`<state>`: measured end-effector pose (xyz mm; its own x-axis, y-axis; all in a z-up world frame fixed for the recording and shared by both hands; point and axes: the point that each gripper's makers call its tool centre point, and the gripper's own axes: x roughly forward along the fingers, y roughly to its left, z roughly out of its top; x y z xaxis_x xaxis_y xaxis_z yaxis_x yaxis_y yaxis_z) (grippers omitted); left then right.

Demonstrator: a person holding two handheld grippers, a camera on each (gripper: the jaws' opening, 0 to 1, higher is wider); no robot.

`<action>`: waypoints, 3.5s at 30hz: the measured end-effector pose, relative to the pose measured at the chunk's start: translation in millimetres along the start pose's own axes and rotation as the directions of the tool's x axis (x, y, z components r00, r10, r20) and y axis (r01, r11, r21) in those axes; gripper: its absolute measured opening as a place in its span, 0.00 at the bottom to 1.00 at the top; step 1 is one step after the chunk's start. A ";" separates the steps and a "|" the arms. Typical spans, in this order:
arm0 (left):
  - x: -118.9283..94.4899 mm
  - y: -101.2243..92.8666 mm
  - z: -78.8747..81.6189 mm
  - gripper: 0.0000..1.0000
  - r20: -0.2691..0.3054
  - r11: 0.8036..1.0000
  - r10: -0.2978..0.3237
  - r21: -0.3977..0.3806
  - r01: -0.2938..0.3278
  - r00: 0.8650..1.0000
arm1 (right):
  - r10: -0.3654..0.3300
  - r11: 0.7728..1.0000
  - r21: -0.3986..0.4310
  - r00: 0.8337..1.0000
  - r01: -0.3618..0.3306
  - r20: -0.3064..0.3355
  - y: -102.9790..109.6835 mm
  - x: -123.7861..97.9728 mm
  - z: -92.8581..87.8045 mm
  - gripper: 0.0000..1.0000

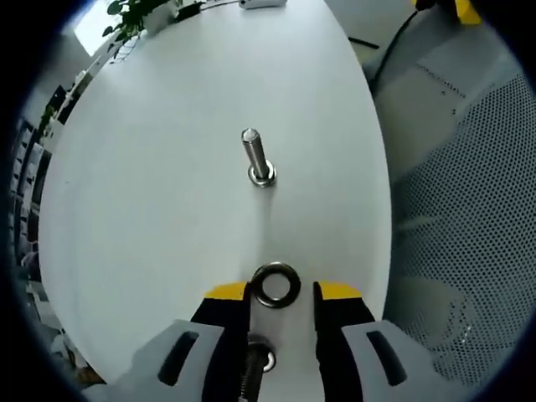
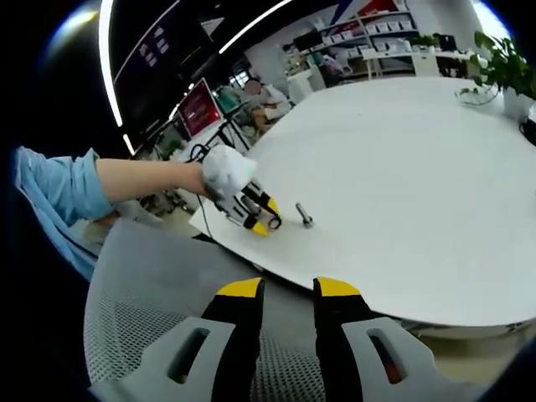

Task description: Place the washer onto the threaded stud by aligning its center hole with the stud, sliding it down to the base, and recovering from edge contact or off-axis alignment until the washer reaches the visible bottom stop.

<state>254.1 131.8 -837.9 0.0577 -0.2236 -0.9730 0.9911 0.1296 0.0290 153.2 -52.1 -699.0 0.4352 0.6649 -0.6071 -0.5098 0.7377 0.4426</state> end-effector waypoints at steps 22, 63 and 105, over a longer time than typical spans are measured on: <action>0.8 2.1 -1.2 0.21 -0.026 1.000 -0.019 0.013 0.020 0.999 | 0.003 1.000 0.001 1.000 -0.003 -0.003 1.1 0.4 -0.4 0.26; -0.9 1.6 -1.3 0.20 -0.039 0.999 0.029 0.023 -0.028 0.999 | -0.011 1.000 0.016 1.000 0.011 0.003 -1.5 -1.0 -0.9 0.26; -83.8 26.2 9.5 0.19 -0.003 0.993 0.076 -0.091 -0.076 0.997 | 0.002 1.000 0.008 1.000 -0.002 0.008 -0.1 0.1 1.1 0.26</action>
<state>276.4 144.8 -753.4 0.1322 -0.2099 -0.9687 0.9689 0.2336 0.0816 154.1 -52.0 -698.3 0.4402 0.6671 -0.6011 -0.5047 0.7374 0.4488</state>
